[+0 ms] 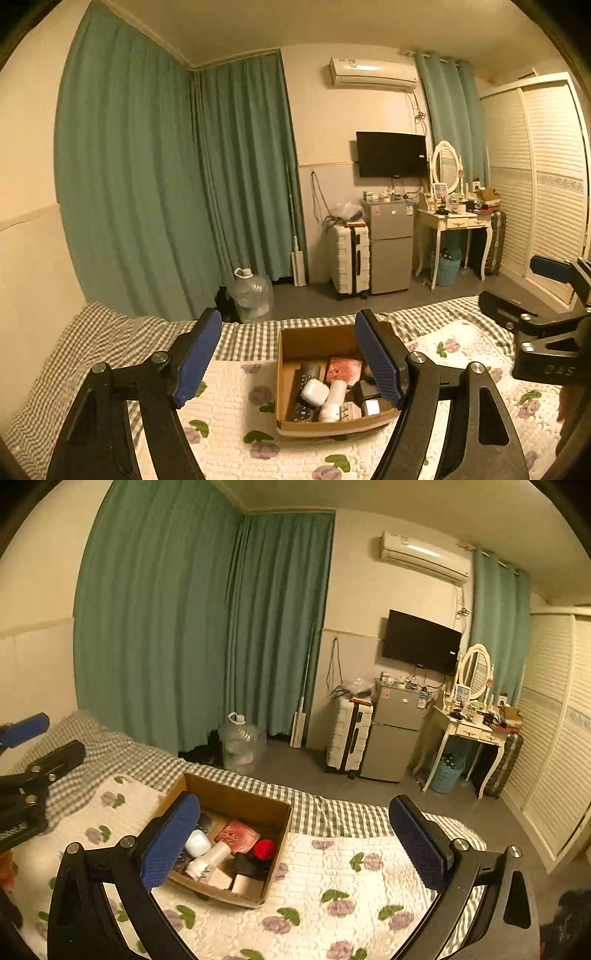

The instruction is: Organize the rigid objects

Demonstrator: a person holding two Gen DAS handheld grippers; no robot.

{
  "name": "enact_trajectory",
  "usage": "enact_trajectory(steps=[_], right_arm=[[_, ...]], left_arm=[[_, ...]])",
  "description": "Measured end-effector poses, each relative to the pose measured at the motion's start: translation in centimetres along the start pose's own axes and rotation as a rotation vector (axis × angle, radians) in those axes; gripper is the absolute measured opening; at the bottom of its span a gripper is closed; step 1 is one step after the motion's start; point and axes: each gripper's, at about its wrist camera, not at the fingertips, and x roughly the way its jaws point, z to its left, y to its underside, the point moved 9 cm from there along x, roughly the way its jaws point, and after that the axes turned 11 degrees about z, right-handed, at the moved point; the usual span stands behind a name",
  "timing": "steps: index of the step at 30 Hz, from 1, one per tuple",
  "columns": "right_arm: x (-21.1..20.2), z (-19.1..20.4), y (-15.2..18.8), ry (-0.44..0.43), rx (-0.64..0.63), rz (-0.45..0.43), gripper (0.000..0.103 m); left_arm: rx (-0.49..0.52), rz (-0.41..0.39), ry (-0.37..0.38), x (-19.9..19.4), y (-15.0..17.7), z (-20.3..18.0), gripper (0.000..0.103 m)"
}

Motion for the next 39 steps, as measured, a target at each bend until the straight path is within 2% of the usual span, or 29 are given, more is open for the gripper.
enact_trajectory(steps=[2, 4, 9, 14, 16, 18, 22, 26, 39], right_arm=[[-0.8, 0.3, 0.7, -0.015, 0.024, -0.02, 0.103], [-1.4, 0.6, 1.8, -0.003, 0.045, -0.044, 0.103], [-0.7, 0.8, 3.9, -0.004, 0.067, -0.046, 0.103], [1.7, 1.3, 6.0, -0.006, 0.063, -0.053, 0.103], [3.3, 1.5, 7.1, -0.014, 0.061, -0.055, 0.103], [4.6, 1.5, 8.4, -0.007, 0.062, -0.057, 0.103], [7.0, 1.3, 10.6, 0.018, 0.049, -0.025, 0.103], [8.2, 0.8, 11.6, 0.011, 0.081, 0.02, 0.103], [7.6, 0.5, 11.5, 0.011, 0.089, 0.018, 0.103]], left_arm=[[-0.019, -0.003, -0.023, -0.4, 0.9, 0.3, 0.078], [-0.04, -0.01, -0.014, -0.7, 2.0, 0.4, 0.078], [-0.055, -0.009, -0.025, 0.5, 4.2, 0.7, 0.078], [-0.061, -0.001, -0.001, 1.9, 6.1, 0.4, 0.078], [-0.052, 0.0, -0.016, 2.7, 7.4, 0.4, 0.078], [-0.05, 0.02, -0.035, 4.1, 9.0, 0.3, 0.078], [-0.083, 0.076, -0.014, 6.1, 11.6, 0.2, 0.078], [-0.066, 0.09, -0.028, 6.7, 12.3, -0.1, 0.078], [-0.06, 0.101, -0.019, 6.5, 12.5, -0.8, 0.078]])
